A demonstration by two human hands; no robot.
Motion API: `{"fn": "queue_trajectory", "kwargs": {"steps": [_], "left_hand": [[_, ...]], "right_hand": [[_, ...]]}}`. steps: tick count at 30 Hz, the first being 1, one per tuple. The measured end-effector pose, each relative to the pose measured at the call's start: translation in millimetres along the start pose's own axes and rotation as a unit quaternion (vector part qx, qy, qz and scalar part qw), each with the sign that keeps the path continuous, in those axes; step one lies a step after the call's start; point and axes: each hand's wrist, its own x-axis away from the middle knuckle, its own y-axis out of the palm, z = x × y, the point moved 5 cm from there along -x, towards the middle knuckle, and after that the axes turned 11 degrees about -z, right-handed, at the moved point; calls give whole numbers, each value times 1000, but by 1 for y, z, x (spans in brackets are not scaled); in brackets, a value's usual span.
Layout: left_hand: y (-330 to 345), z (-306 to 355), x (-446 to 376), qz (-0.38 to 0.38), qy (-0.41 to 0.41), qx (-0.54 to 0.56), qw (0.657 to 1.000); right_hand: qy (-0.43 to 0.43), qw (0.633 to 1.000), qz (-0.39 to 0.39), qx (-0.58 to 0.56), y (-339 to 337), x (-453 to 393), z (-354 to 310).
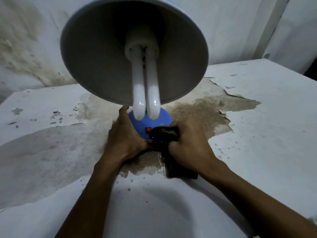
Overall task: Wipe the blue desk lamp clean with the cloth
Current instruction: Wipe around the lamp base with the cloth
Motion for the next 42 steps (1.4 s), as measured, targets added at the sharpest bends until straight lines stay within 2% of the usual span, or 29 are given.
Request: {"fn": "queue_trajectory", "kwargs": {"steps": [2, 5, 7, 13, 18, 22, 23, 26, 30, 34, 36, 38, 40, 42], "left_hand": [[1, 2, 2, 8, -19, -22, 1000], [1, 8, 3, -12, -10, -36, 999], [-4, 5, 3, -42, -4, -21, 999], [-8, 4, 3, -26, 7, -26, 999], [-7, 1, 3, -27, 5, -24, 999], [-8, 2, 5, -43, 2, -14, 999], [-8, 3, 5, -45, 4, -16, 999], [-9, 3, 5, -40, 2, -15, 999], [-9, 4, 6, -46, 7, -15, 999], [-4, 20, 12, -74, 44, -52, 995], [-2, 21, 13, -69, 50, -71, 994], [-1, 16, 11, -64, 41, -65, 995], [-1, 12, 10, -66, 36, -53, 996], [-2, 11, 9, -68, 44, -54, 995]], "right_hand": [[12, 1000, -1, -11, -5, -3, 5], [88, 992, 84, -42, -22, -19, 28], [103, 986, 122, -45, -27, -26, 32], [80, 989, 115, -44, -4, -4, 14], [53, 997, 33, -53, 0, 2, 4], [77, 984, 146, -60, -32, -14, 21], [73, 985, 151, -48, -33, -17, 18], [34, 995, 92, -8, -18, -19, 2], [23, 1000, 12, 4, -22, -15, -7], [80, 994, 66, -22, -38, -54, 13], [80, 995, 59, -9, -30, -91, 31], [37, 997, -22, 70, -5, -135, 70], [22, 982, -104, 158, 11, -156, 106], [-6, 966, -149, 212, 10, -142, 100]]}}
